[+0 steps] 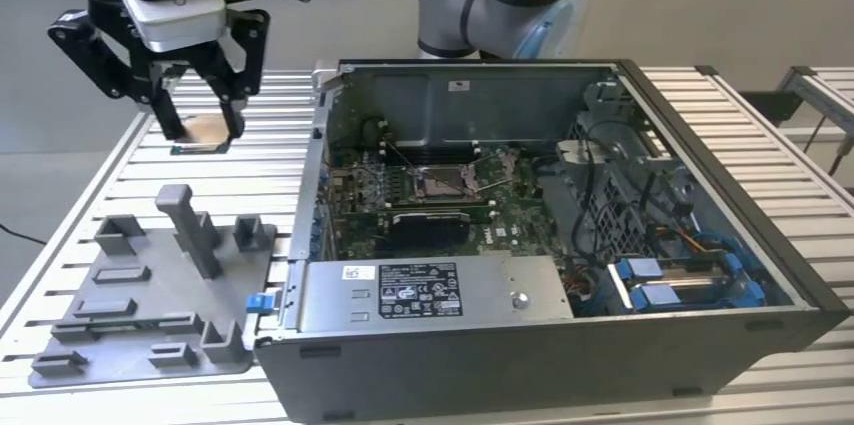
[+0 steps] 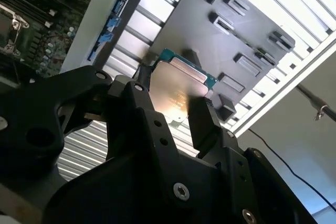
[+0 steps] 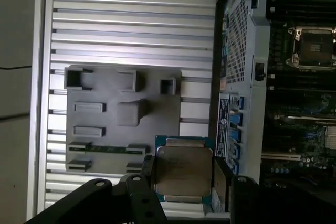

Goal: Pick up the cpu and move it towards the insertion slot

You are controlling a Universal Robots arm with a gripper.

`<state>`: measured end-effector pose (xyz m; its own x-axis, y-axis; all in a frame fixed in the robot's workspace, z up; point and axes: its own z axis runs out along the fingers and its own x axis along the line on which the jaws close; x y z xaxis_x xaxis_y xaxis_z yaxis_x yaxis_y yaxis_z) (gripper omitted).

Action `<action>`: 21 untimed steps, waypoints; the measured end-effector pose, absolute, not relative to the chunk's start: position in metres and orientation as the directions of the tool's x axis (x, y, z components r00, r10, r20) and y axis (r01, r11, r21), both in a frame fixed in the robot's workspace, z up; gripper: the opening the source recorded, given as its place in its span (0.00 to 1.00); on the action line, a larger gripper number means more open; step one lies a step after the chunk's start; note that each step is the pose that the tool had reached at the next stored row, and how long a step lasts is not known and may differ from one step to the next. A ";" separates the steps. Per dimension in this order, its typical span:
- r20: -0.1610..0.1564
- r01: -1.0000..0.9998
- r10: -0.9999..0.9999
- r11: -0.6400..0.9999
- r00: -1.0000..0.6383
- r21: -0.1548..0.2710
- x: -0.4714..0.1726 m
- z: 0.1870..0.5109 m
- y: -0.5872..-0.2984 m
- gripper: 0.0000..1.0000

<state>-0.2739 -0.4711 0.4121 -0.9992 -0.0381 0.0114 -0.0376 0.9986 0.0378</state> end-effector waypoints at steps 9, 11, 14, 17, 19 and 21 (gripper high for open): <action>0.011 -0.038 -0.038 0.999 -0.999 0.038 -0.241 0.410 -0.471 0.00; 0.011 -0.038 -0.038 0.999 -0.999 0.038 -0.233 0.410 -0.471 0.00; 0.011 -0.038 -0.039 0.999 -0.999 0.038 -0.222 0.410 -0.471 0.00; 0.011 -0.038 -0.039 0.999 -0.999 0.038 -0.217 0.410 -0.471 0.00; 0.011 -0.038 -0.039 0.999 -0.999 0.038 -0.217 0.410 -0.471 0.00; 0.011 -0.039 -0.039 0.999 -0.999 0.038 -0.217 0.410 -0.471 0.00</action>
<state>-0.2167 -0.4711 0.4100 -0.9992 -0.0392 0.0114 -0.0387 0.9985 0.0378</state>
